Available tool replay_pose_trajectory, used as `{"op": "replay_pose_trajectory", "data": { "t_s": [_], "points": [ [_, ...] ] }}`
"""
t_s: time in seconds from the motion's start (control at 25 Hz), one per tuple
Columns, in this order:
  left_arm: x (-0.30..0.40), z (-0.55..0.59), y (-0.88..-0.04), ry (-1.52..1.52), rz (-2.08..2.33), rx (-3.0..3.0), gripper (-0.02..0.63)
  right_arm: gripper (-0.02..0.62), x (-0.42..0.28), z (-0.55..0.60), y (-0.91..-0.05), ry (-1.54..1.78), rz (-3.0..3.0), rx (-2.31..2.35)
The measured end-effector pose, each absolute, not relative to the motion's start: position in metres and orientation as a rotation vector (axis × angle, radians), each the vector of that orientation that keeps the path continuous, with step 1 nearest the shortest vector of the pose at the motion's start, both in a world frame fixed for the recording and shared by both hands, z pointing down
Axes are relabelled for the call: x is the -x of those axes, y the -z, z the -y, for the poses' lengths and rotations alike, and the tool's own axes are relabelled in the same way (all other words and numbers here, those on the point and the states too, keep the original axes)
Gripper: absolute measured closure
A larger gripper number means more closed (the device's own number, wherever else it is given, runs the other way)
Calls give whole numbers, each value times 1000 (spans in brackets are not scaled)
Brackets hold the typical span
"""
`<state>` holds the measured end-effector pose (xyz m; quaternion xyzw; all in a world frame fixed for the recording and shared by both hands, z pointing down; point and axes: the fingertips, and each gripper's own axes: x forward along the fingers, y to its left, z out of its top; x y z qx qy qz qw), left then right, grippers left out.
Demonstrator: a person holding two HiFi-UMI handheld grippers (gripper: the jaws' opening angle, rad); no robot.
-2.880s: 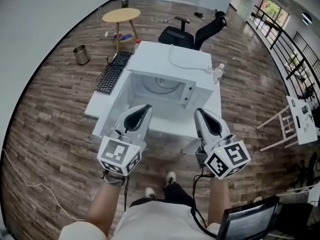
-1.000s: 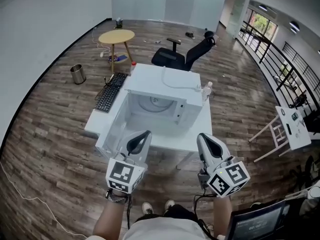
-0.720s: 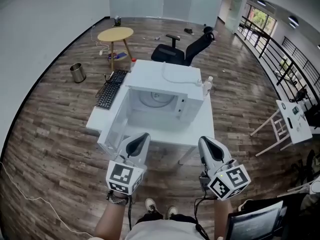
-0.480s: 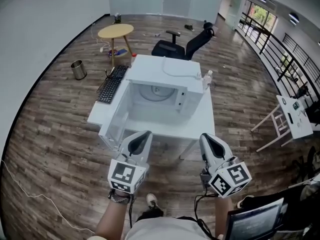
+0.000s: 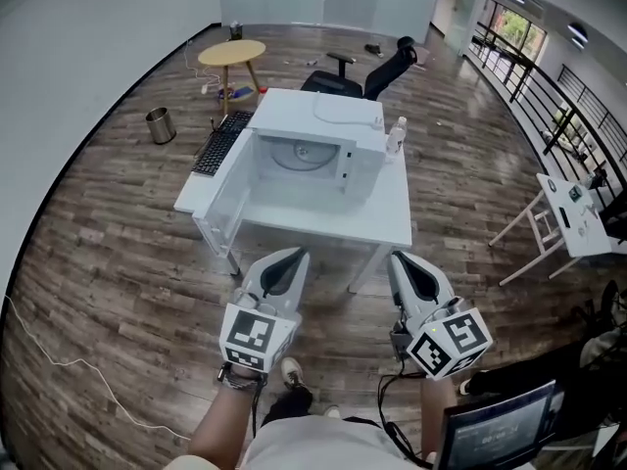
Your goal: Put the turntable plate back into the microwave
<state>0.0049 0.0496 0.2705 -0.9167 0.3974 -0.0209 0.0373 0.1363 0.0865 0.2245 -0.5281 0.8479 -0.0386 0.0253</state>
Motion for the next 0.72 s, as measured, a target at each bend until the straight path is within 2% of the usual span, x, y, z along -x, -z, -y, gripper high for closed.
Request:
{"op": "replay_pose_trajectory", "data": {
  "t_s": [0.72],
  "points": [
    [-26,-215,-254,62,-1302,2732,601,594,-156,-231,-226,130,-2652,1552]
  ]
}}
